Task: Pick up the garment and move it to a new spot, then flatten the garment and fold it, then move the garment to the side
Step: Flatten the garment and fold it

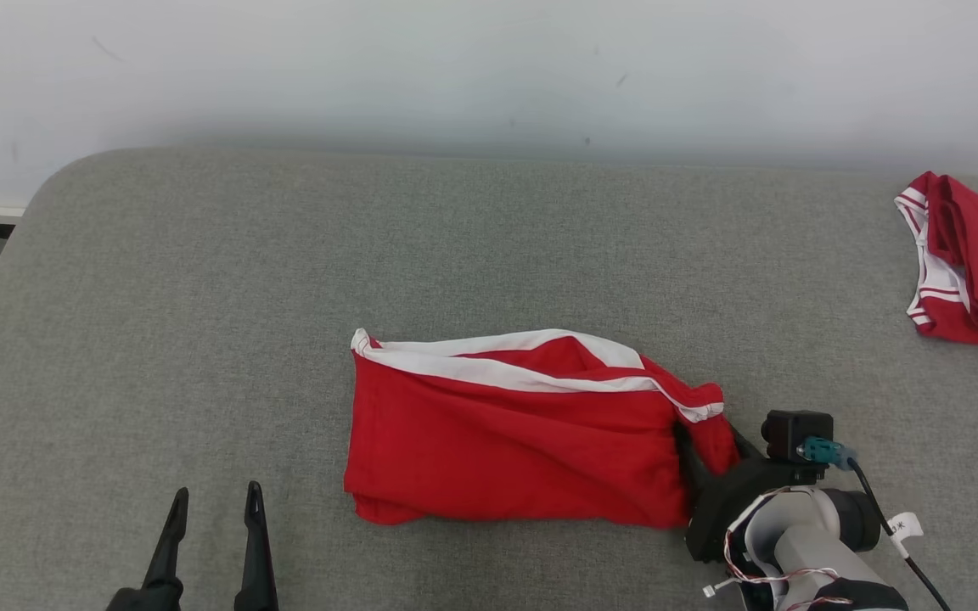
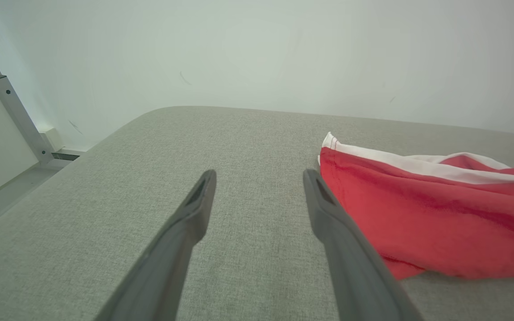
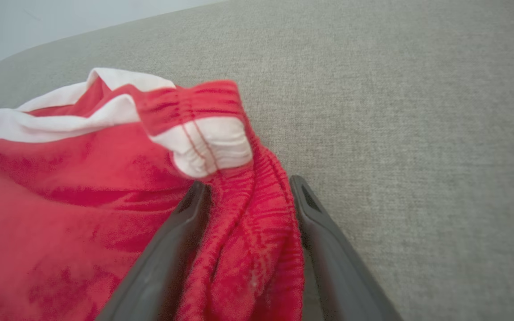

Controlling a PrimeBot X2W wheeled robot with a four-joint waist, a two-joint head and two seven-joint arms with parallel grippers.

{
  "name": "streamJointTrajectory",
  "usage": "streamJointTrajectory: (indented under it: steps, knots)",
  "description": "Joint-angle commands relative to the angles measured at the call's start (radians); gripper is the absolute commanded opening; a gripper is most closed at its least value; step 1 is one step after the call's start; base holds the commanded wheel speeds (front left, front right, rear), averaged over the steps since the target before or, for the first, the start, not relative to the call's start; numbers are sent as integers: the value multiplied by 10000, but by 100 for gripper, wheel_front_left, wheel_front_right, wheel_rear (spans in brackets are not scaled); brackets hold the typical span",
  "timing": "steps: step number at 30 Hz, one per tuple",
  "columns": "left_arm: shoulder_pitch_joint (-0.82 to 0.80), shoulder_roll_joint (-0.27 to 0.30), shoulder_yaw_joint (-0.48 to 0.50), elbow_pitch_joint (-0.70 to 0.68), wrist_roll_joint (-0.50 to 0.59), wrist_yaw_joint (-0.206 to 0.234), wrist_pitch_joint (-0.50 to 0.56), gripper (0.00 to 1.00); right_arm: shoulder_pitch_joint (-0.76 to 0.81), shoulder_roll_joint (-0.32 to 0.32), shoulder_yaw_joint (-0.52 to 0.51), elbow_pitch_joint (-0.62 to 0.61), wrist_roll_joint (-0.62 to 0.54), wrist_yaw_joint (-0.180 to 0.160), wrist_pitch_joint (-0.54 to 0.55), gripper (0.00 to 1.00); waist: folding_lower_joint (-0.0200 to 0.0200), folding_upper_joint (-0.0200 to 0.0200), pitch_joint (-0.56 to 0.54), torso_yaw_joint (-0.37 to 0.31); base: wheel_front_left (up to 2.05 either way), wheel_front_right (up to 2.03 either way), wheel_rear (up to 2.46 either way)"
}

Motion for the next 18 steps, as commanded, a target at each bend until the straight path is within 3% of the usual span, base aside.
streamJointTrajectory:
  steps: [1, 2, 7, 18]
  knots:
    - [-73, -15, -17, 25, -111, 7, -32, 100, 73, 100, 116, 157, 101, -29, 168, 19, 0, 0, -7, 7, 0, 0, 0]
    - [-77, -15, -43, 29, -123, 33, -32, 100, -13, 98, 242, 201, 289, -29, 195, 0, 0, 0, -18, 7, 0, 0, 0]
    - [44, -14, -146, 94, -147, 61, -32, 100, -326, -445, 767, 197, 1036, -31, 283, 0, 0, 0, -167, -58, 0, 0, 0]
    - [363, -16, -370, 148, -226, 79, -32, 100, -433, -2725, 1458, -292, 2406, -31, 583, 0, 0, 0, -349, -637, 0, 0, 0]
